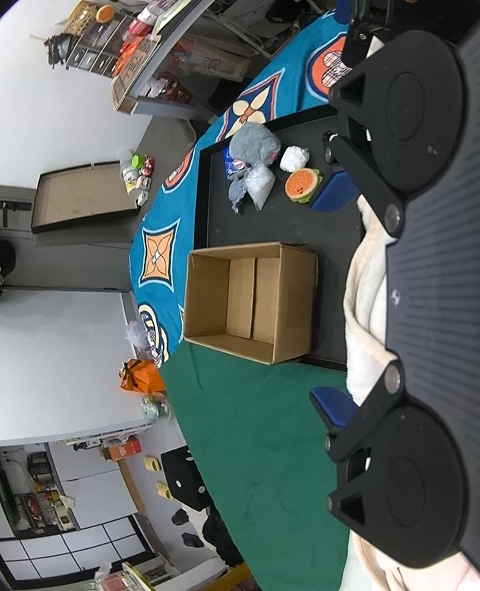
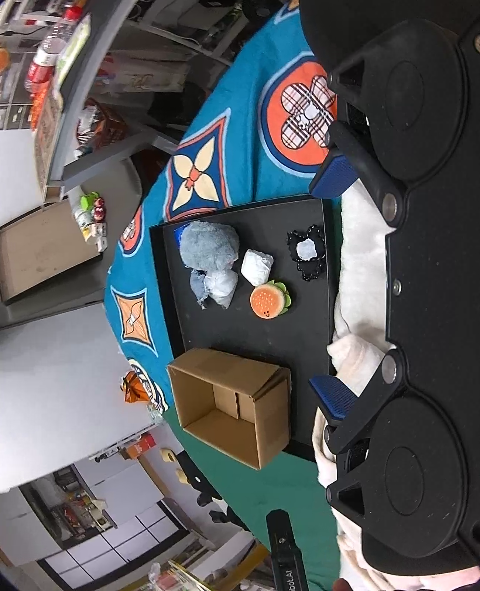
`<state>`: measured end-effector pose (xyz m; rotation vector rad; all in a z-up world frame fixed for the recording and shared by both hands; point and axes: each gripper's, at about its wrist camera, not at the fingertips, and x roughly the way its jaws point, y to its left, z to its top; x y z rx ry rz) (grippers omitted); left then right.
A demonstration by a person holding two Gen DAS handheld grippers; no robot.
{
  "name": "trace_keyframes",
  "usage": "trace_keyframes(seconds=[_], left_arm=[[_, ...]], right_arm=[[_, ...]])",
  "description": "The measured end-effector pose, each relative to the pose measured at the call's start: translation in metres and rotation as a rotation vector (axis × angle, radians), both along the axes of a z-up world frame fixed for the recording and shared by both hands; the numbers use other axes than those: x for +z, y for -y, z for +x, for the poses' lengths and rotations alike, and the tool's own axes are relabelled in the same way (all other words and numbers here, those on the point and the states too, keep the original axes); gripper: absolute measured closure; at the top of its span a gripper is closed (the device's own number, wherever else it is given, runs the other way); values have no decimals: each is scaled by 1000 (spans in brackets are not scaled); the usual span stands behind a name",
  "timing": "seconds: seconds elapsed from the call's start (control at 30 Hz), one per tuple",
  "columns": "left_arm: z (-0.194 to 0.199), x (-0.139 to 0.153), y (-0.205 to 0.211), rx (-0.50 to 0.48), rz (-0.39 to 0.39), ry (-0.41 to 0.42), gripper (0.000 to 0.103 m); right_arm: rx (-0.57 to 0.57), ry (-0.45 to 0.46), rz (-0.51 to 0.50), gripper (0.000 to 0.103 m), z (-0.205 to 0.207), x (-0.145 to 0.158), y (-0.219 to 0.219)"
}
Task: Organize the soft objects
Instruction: 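Move the right tool down to the black lace pad and open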
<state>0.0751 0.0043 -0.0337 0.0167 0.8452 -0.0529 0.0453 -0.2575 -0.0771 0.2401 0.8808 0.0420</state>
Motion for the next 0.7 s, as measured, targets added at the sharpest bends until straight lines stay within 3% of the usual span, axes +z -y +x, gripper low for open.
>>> trace_keyframes(seconds=[0.2,0.33,0.47,0.63,0.7], left_arm=[[23,-14,-8,21,4,-21,3],[38,-23,-19,38,-12,-53,4],[53,-30,-28,46,-4,-78,5],[73,-34,-40,56,1,-91,6],[82,-37,-42,61,-2,-98,9]], right_arm=[[1,-43,28,2,20,-20,4],[24,-80,38,16,35,-29,4],[27,-122,64,20,48,-40,5],[30,-182,68,39,65,-57,7],[35,-201,78,42,72,-63,7]])
